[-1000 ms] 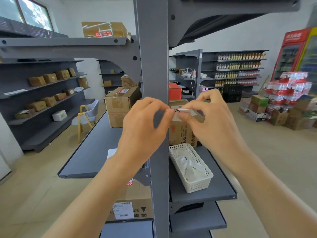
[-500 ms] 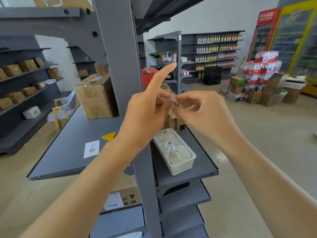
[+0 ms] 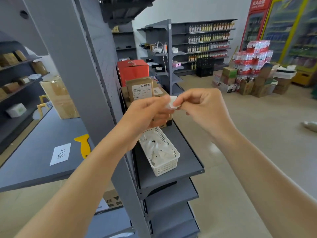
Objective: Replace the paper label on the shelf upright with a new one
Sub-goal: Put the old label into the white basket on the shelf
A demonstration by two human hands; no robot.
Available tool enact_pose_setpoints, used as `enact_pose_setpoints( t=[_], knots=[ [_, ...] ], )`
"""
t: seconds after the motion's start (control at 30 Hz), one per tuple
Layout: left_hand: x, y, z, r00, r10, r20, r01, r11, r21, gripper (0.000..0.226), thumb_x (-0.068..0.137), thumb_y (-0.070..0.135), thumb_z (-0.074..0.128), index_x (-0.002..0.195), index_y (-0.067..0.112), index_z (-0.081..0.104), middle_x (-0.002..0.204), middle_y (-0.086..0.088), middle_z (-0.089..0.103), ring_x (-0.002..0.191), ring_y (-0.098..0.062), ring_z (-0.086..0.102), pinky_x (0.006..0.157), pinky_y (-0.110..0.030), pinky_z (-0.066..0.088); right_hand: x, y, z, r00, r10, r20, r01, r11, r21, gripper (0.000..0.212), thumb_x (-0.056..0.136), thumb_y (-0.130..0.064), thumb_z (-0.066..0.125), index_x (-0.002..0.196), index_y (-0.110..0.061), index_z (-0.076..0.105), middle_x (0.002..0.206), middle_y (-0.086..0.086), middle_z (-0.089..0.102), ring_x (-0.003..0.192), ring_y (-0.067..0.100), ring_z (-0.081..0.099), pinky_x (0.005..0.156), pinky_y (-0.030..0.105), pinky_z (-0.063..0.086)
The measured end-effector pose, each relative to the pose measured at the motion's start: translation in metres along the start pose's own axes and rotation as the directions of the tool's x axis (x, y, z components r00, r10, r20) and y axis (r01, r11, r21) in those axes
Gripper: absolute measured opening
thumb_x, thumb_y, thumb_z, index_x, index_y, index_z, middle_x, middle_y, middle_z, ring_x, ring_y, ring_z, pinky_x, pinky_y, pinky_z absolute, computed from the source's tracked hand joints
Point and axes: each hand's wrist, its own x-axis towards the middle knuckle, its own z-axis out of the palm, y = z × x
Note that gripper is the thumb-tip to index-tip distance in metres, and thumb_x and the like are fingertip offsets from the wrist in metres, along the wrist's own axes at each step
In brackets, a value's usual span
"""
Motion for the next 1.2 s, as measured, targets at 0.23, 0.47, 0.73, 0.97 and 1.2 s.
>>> enact_pose_setpoints(
  t=[0.23,0.47,0.73,0.97,1.2],
  knots=[
    [0.028,-0.021,0.013,0.932,0.267,-0.244,-0.171,0.92,0.353,0.007,0.09,0.032,0.073,0.089,0.033,0.08,0.076,0.01,0.079,0.078,-0.007,0.073,0.08,-0.022,0.058,0.026,0.025,-0.016,0.975,0.081,0.206,-0.072,0.996,-0.053,0.035,0.093,-0.011,0.064,0.115,-0.036,0.075,0.094,-0.016,0.081,0.088,-0.005,0.072,0.076,0.016,0.049],
    [0.039,-0.039,0.021,0.843,0.456,-0.284,-0.23,0.784,0.576,0.013,0.093,0.03,0.067,0.09,0.027,0.079,0.076,0.011,0.077,0.074,-0.003,0.071,0.073,-0.021,0.057,0.046,0.053,0.0,0.989,0.053,0.139,-0.035,0.991,-0.13,0.008,0.087,-0.032,0.079,0.092,-0.027,0.083,0.072,-0.011,0.079,0.07,-0.003,0.073,0.066,0.012,0.051],
    [0.06,-0.06,0.005,0.841,0.512,-0.176,0.004,0.319,0.948,0.033,0.099,0.04,0.048,0.093,0.031,0.08,0.077,0.004,0.069,0.082,-0.023,0.061,0.064,-0.036,0.053,0.064,0.074,0.029,0.989,0.085,0.117,-0.051,0.962,-0.269,0.011,0.088,-0.023,0.076,0.095,-0.028,0.084,0.084,-0.013,0.081,0.078,0.005,0.074,0.077,0.026,0.061],
    [0.071,-0.074,-0.005,0.929,0.241,-0.279,0.141,0.467,0.873,0.049,0.105,0.039,0.035,0.152,0.026,0.031,0.148,-0.004,0.044,0.13,-0.029,0.047,0.096,-0.043,0.043,0.078,0.117,0.064,0.949,0.221,0.224,-0.114,0.905,-0.41,0.022,0.094,-0.025,0.069,0.114,-0.03,0.076,0.094,-0.001,0.079,0.086,0.022,0.074,0.085,0.04,0.061],
    [0.076,-0.089,-0.003,0.921,-0.072,-0.384,0.187,0.944,0.273,0.066,0.104,0.036,0.041,0.151,0.052,-0.004,0.163,0.006,0.024,0.12,-0.011,0.049,0.087,-0.028,0.034,0.081,0.152,0.097,0.905,0.315,0.287,-0.146,0.861,-0.486,0.027,0.097,-0.032,0.061,0.119,-0.04,0.075,0.127,-0.008,0.073,0.112,0.024,0.069,0.092,0.042,0.058]
  ],
)
